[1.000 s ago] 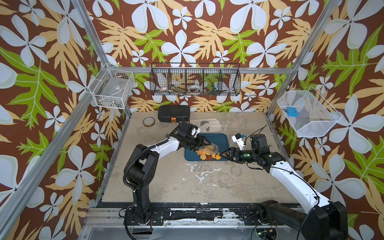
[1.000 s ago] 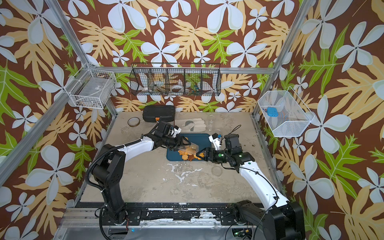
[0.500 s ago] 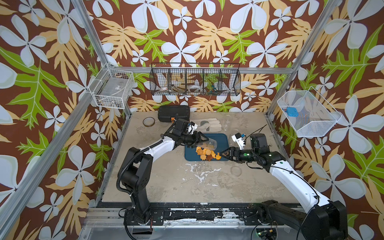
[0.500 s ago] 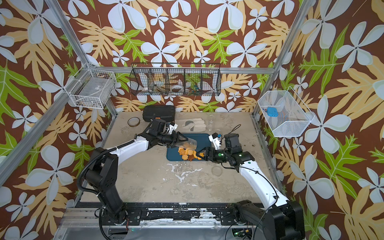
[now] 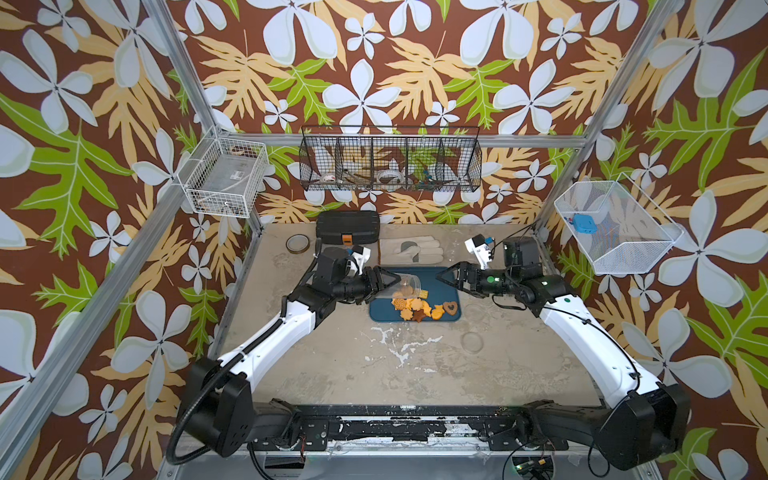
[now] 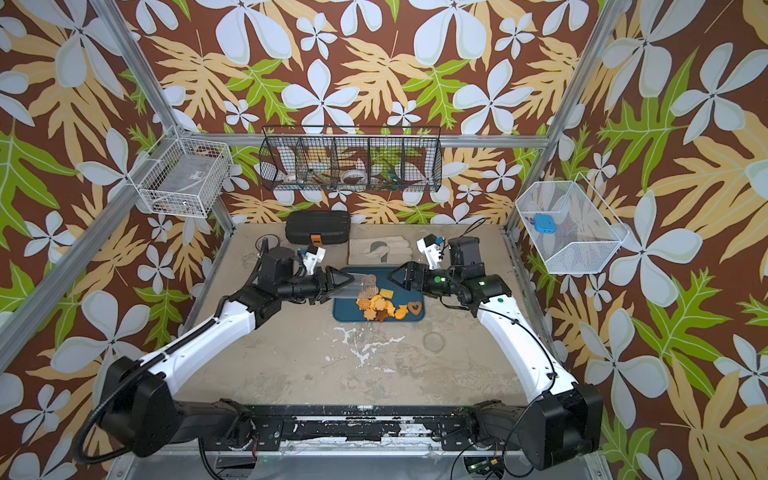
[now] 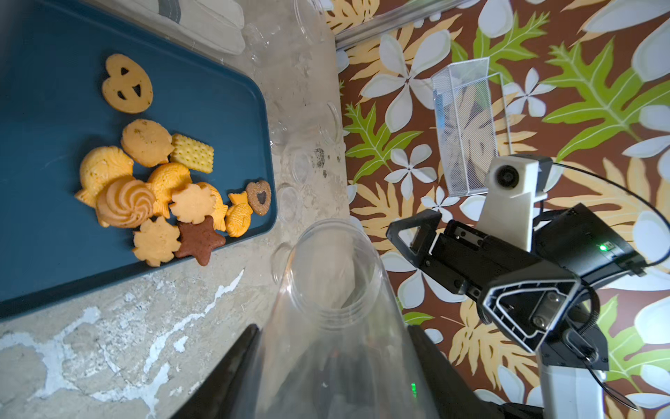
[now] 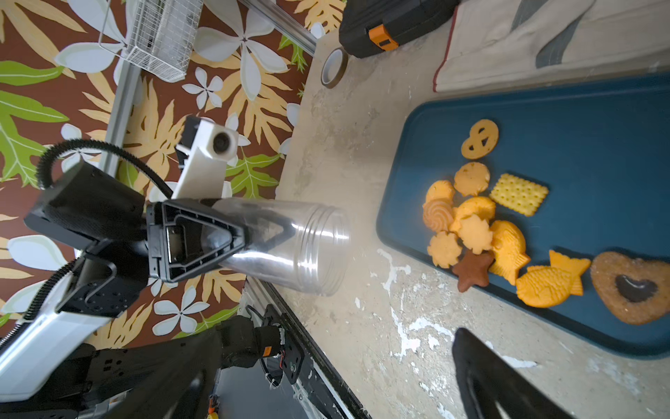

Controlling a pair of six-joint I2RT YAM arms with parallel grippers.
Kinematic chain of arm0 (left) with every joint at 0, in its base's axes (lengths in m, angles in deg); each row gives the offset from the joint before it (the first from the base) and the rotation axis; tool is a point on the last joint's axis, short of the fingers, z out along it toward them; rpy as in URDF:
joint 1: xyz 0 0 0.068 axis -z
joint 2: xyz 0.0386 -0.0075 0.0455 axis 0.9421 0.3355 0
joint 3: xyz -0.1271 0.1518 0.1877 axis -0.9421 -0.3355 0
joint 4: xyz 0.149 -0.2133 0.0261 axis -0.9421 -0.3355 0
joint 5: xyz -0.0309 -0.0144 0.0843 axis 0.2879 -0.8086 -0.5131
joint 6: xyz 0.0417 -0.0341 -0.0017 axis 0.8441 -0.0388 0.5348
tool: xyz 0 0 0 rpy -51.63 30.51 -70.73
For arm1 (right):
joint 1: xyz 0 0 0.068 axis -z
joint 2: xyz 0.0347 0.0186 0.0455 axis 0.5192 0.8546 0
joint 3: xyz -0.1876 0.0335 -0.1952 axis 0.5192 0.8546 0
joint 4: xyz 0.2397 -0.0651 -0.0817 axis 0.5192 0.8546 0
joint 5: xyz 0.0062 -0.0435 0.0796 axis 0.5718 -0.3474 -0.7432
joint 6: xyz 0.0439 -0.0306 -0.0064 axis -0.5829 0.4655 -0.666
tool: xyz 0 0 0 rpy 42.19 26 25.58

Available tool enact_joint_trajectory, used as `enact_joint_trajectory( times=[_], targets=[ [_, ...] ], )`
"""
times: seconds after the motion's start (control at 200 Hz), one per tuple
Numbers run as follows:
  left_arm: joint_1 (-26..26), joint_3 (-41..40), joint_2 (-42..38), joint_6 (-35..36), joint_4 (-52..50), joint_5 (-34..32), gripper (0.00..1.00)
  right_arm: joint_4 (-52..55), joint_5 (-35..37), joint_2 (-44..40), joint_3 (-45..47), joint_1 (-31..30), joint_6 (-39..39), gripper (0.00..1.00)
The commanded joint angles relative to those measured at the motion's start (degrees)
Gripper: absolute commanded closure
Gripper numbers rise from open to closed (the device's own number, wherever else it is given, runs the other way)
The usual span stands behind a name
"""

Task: Pour the cookies out of the jar
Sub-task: Pour the cookies in the jar onto the tray, then place the jar at the center of the board.

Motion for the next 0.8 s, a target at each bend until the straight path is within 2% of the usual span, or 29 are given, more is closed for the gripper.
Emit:
enact_joint_trajectory(
  times=[0.0, 0.14, 0.315, 0.791],
  targets=[
    [-1.5, -4.6, -3.6, -11.9, 12.0, 2.0, 0.50, -0.7, -4.3, 1.0, -2.2, 0.0, -3.2, 0.00],
    [-3.3, -11.6, -6.1, -26.3, 29.2, 8.5, 0.50, -1.3, -11.7, 2.9, -4.2, -0.5, -5.3, 0.00],
    [-3.3, -18.8, -8.0, -39.5, 45.5, 10.6, 0.50, -2.7, -14.6, 4.0, -4.9, -4.0, -6.8, 0.00],
    [-3.2, -19.6, -9.5, -40.3, 46.8, 12.9, 0.49, -9.1, -14.9, 7.3, -6.2, -13.7, -10.7, 0.01]
  ],
)
